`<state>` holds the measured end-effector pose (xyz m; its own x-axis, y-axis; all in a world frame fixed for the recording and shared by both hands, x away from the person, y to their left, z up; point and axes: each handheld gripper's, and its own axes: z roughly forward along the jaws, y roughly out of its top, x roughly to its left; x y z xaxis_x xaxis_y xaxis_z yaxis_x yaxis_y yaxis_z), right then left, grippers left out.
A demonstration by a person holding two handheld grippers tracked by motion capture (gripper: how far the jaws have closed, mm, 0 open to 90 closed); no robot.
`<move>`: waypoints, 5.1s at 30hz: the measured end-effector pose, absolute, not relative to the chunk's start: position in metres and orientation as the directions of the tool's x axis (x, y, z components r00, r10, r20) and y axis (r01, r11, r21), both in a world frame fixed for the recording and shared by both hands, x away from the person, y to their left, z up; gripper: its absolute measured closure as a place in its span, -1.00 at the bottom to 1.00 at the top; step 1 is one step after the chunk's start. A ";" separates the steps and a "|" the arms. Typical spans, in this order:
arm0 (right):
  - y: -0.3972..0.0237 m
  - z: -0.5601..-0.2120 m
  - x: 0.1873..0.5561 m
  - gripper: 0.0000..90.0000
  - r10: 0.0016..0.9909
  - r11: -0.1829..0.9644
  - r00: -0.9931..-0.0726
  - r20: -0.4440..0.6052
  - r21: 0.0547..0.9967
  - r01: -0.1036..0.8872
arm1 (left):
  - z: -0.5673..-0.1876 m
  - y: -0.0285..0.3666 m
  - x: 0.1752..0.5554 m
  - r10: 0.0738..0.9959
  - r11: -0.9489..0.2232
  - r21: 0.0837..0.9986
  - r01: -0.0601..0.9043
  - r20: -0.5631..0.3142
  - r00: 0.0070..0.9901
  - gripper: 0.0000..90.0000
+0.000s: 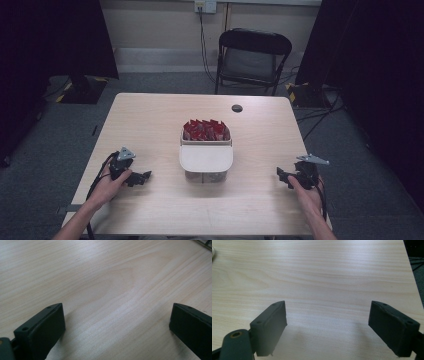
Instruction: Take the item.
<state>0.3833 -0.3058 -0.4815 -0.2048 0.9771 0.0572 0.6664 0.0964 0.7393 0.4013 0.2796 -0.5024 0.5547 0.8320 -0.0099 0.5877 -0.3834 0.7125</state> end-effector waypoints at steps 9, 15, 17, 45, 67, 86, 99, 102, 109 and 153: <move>-0.301 -0.476 0.382 -0.58 0.959 0.140 -0.275 0.060 0.745 0.652 | -0.502 0.280 0.401 0.832 -0.384 0.712 0.588 -0.010 0.555 -1.00; -0.291 -0.469 0.379 -0.48 0.944 0.178 -0.326 0.049 0.757 0.629 | -0.502 0.280 0.401 0.832 -0.384 0.712 0.588 -0.010 0.555 -1.00; -0.286 -0.465 0.378 -0.48 0.936 0.194 -0.349 0.041 0.767 0.611 | -0.502 0.280 0.401 0.832 -0.383 0.712 0.588 -0.010 0.555 -1.00; -0.257 -0.414 0.374 -0.20 0.857 0.158 -0.494 0.146 0.838 0.522 | -0.502 0.280 0.402 0.830 -0.386 0.713 0.586 -0.008 0.557 -1.00; -0.223 -0.389 0.393 -0.01 0.805 0.173 -0.573 0.153 0.863 0.474 | -0.502 0.280 0.402 0.831 -0.386 0.713 0.586 -0.008 0.557 -1.00; -0.175 -0.374 0.425 0.31 0.740 0.193 -0.652 0.164 0.877 0.440 | -0.502 0.280 0.402 0.830 -0.386 0.713 0.586 -0.008 0.557 -1.00; -0.152 -0.374 0.438 0.23 0.719 0.196 -0.673 0.174 0.878 0.436 | -0.502 0.279 0.400 0.836 -0.378 0.713 0.590 -0.010 0.548 -1.00; -0.149 -0.378 0.441 0.18 0.726 0.199 -0.667 0.170 0.875 0.440 | -0.502 0.279 0.400 0.837 -0.378 0.713 0.590 -0.010 0.548 -1.00; -0.145 -0.380 0.442 0.28 0.724 0.203 -0.670 0.165 0.877 0.435 | -0.503 0.279 0.400 0.838 -0.375 0.714 0.591 -0.012 0.546 -1.00; -0.150 -0.381 0.441 1.00 0.692 0.179 -0.685 0.228 0.865 0.469 | -0.503 0.279 0.400 0.838 -0.374 0.714 0.591 -0.012 0.545 -1.00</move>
